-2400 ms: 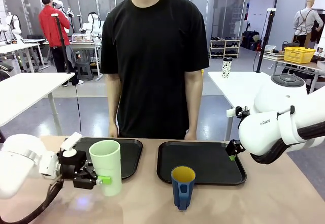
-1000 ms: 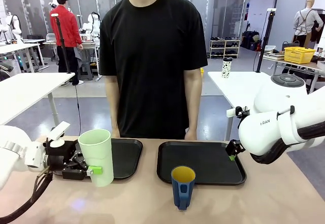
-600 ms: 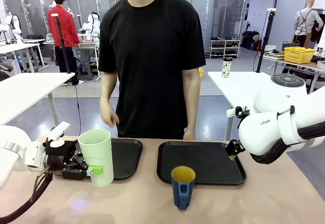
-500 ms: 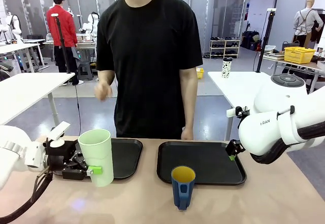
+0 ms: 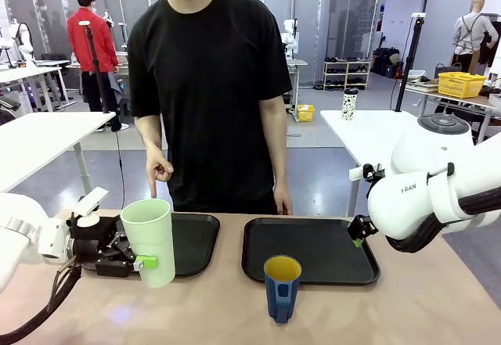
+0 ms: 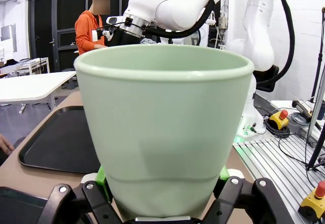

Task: Sort and store the cups by type.
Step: Place the picked Reusable plastic cup into the Flat Tray indicated by the person.

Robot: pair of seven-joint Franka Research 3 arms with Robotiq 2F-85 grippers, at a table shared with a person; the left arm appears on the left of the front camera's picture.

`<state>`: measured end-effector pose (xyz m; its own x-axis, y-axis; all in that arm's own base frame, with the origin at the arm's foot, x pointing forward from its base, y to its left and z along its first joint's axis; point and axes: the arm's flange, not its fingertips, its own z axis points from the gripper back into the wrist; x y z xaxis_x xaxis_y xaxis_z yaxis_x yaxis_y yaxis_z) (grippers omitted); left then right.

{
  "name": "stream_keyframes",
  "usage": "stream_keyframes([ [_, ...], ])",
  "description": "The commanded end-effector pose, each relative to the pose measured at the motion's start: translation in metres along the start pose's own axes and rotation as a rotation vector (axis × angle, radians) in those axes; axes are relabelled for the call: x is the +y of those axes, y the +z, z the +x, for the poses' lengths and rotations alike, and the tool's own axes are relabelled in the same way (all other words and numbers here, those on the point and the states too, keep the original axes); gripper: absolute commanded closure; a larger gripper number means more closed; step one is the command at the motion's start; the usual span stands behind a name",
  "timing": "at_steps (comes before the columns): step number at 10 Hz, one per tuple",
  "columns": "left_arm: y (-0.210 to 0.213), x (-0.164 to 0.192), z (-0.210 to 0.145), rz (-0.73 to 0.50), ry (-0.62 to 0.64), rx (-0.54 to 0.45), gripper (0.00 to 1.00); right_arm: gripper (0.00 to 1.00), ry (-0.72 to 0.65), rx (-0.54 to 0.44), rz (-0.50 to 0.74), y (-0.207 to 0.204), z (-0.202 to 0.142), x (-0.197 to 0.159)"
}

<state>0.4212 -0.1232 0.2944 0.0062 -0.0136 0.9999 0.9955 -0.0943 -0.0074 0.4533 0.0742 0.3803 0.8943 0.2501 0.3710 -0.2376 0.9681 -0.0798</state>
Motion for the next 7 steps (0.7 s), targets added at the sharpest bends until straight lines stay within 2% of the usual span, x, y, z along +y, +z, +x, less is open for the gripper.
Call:
stream_keyframes([
  [1, -0.001, 0.001, 0.002, -0.003, -0.006, -0.003, 0.56, 0.00, 0.004, -0.001, -0.001, 0.000, 0.001, 0.000],
  [5, -0.001, 0.001, 0.002, -0.003, -0.006, -0.003, 0.56, 0.00, 0.004, -0.001, -0.001, 0.000, 0.001, 0.000],
  [6, 0.000, 0.000, 0.000, 0.000, 0.000, 0.000, 0.16, 0.00, 0.004, -0.001, -0.001, 0.000, 0.001, 0.000],
  [7, 0.010, 0.006, 0.000, -0.011, -0.008, 0.018, 0.16, 0.00, 0.004, -0.001, -0.001, 0.000, 0.001, 0.000],
])
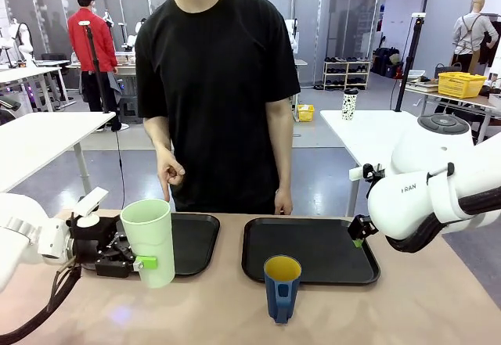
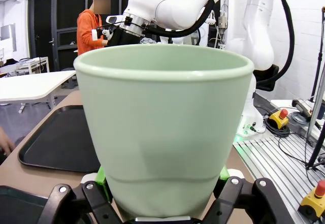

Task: Sort and store the cups by type.
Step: Place the picked Reusable plastic cup into the Flat Tray indicated by the person.

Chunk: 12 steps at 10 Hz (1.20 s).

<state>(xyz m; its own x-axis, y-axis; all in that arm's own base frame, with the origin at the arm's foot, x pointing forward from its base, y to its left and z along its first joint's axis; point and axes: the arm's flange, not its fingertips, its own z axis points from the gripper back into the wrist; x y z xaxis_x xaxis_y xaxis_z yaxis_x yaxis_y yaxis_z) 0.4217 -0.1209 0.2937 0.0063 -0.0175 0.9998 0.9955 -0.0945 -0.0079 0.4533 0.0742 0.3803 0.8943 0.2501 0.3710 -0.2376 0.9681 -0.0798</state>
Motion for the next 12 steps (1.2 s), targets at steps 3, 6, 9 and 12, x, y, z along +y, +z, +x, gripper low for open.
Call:
stream_keyframes([
  [3, 0.052, 0.051, -0.004, -0.009, -0.016, -0.006, 0.16, 0.00, 0.004, -0.001, -0.001, 0.000, 0.001, 0.000],
  [6, 0.089, 0.115, -0.010, 0.005, -0.033, -0.037, 0.16, 0.00, 0.004, -0.001, -0.001, 0.000, 0.001, 0.000],
  [9, 0.105, 0.158, -0.015, -0.001, -0.053, -0.052, 0.16, 0.00, 0.004, -0.001, -0.001, 0.000, 0.001, 0.000],
  [12, 0.109, 0.175, -0.007, 0.017, -0.026, -0.043, 0.16, 0.00, 0.004, -0.001, -0.001, 0.000, 0.001, 0.000],
])
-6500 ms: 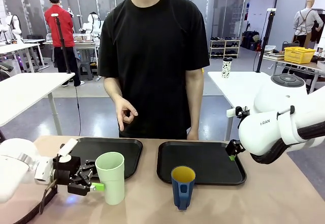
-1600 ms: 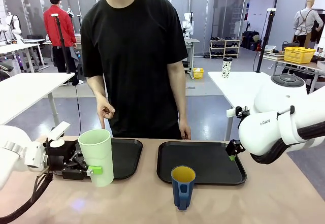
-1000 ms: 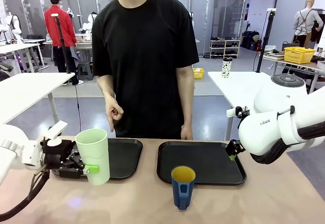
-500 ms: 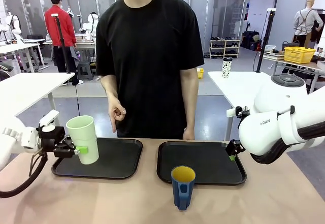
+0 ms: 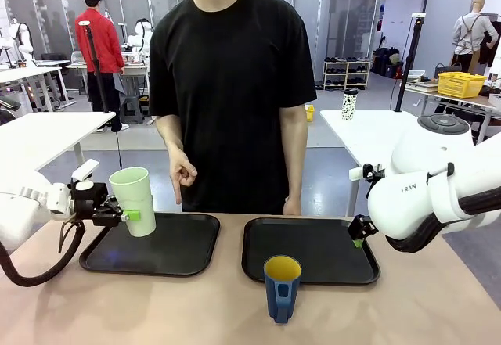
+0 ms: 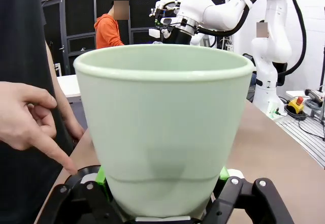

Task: Sort and store the cups by type.
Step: Place the picked Reusable plastic cup into the Flat Tray indicated by the person.

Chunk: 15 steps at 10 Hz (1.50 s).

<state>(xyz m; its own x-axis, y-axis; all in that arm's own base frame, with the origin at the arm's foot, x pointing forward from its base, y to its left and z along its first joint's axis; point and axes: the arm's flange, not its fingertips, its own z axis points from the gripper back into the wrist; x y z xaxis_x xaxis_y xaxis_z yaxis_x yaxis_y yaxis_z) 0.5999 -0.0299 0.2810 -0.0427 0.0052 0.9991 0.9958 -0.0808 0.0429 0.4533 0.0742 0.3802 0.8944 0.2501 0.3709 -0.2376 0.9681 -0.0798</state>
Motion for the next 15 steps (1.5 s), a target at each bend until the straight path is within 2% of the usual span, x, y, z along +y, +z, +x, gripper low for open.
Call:
stream_keyframes([
  [1, 0.002, 0.007, 0.009, 0.003, 0.030, -0.003, 0.16, 0.00, 0.004, -0.002, -0.001, 0.000, 0.001, 0.000],
  [2, 0.000, 0.000, 0.000, 0.000, 0.000, 0.000, 0.16, 0.00, 0.004, -0.002, -0.001, 0.000, 0.001, 0.000],
  [6, 0.001, 0.001, 0.000, 0.001, 0.011, 0.003, 0.16, 0.00, 0.004, -0.002, -0.001, 0.000, 0.001, 0.000],
  [8, -0.001, 0.012, -0.016, -0.050, 0.004, -0.017, 0.16, 0.00, 0.004, -0.002, -0.001, 0.000, 0.001, 0.000],
  [15, -0.011, 0.034, -0.051, -0.090, 0.010, 0.002, 0.16, 0.00, 0.004, -0.002, -0.001, 0.000, 0.001, 0.000],
])
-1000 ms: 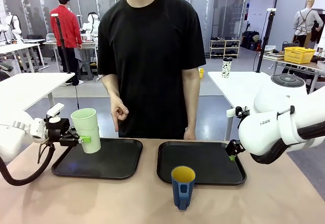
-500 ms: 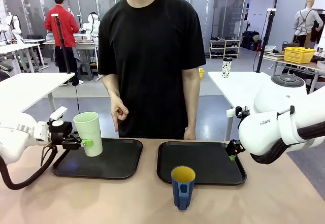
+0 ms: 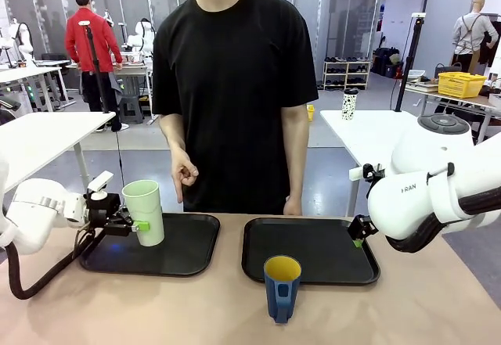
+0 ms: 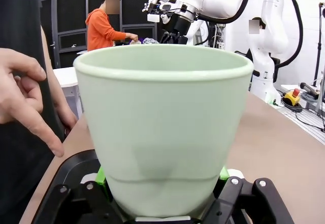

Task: Sort and store the cups by type.
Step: Place the picked Reusable plastic cup into the Flat Tray indicated by the person.

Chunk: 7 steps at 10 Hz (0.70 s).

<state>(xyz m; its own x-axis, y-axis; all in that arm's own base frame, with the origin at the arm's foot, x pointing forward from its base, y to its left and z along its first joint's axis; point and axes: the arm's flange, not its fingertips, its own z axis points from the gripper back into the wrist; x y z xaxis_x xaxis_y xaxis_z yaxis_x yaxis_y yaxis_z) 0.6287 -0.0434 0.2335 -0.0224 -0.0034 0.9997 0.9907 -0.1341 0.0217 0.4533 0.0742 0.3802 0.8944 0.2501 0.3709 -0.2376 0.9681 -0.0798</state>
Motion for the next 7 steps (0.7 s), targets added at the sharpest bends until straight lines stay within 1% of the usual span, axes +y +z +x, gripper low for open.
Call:
stream_keyframes([
  [1, 0.000, 0.008, -0.007, -0.049, -0.007, -0.001, 0.16, 0.00, 0.004, -0.001, -0.001, 0.000, 0.001, 0.000],
  [7, 0.001, 0.014, -0.032, -0.078, 0.040, 0.004, 0.16, 0.00, 0.004, -0.001, -0.001, 0.000, 0.001, 0.000],
])
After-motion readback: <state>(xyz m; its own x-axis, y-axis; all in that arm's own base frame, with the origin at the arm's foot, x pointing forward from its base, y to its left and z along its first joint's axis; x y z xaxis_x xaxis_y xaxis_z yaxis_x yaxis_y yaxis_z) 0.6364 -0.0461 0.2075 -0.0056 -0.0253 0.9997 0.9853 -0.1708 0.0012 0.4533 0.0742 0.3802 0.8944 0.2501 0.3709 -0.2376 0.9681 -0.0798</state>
